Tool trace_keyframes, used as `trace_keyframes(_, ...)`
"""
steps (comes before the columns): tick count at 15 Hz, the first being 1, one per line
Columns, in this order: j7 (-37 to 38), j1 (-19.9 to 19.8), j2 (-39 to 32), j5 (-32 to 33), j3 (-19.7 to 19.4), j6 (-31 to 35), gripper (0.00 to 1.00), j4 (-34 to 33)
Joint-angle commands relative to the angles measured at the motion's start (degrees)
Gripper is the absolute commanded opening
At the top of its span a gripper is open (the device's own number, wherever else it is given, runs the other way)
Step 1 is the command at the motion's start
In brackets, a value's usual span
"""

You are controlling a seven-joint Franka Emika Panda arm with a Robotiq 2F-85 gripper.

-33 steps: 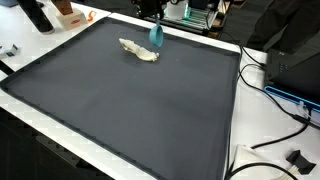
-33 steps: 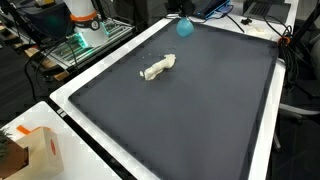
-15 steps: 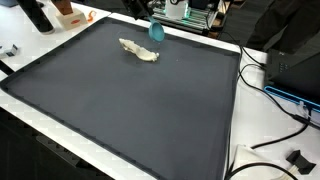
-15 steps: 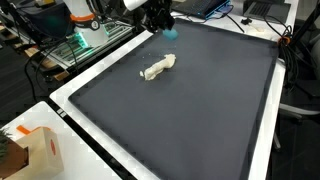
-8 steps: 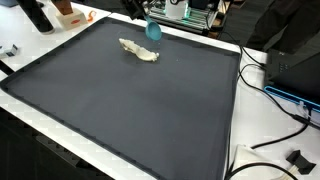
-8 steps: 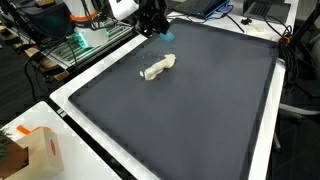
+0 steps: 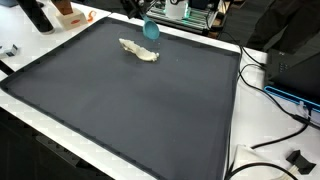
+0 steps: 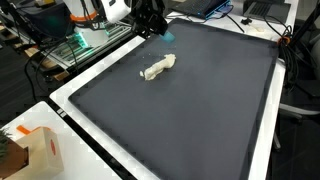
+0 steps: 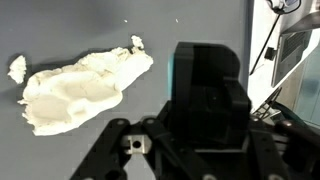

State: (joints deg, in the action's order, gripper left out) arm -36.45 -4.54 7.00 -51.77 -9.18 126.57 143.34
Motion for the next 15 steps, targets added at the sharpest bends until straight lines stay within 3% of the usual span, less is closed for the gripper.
trace_keyframes(1,-1.7,-1.0,3.0,-3.5,-0.5,-1.1,0.25,2.4)
trace_keyframes(10,-3.6,-2.0,8.5,-10.5,-1.2,-0.5,0.25,6.8)
trace_keyframes(15,0.9,-3.0,13.6,-10.1,-0.7,0.4,0.25,10.4)
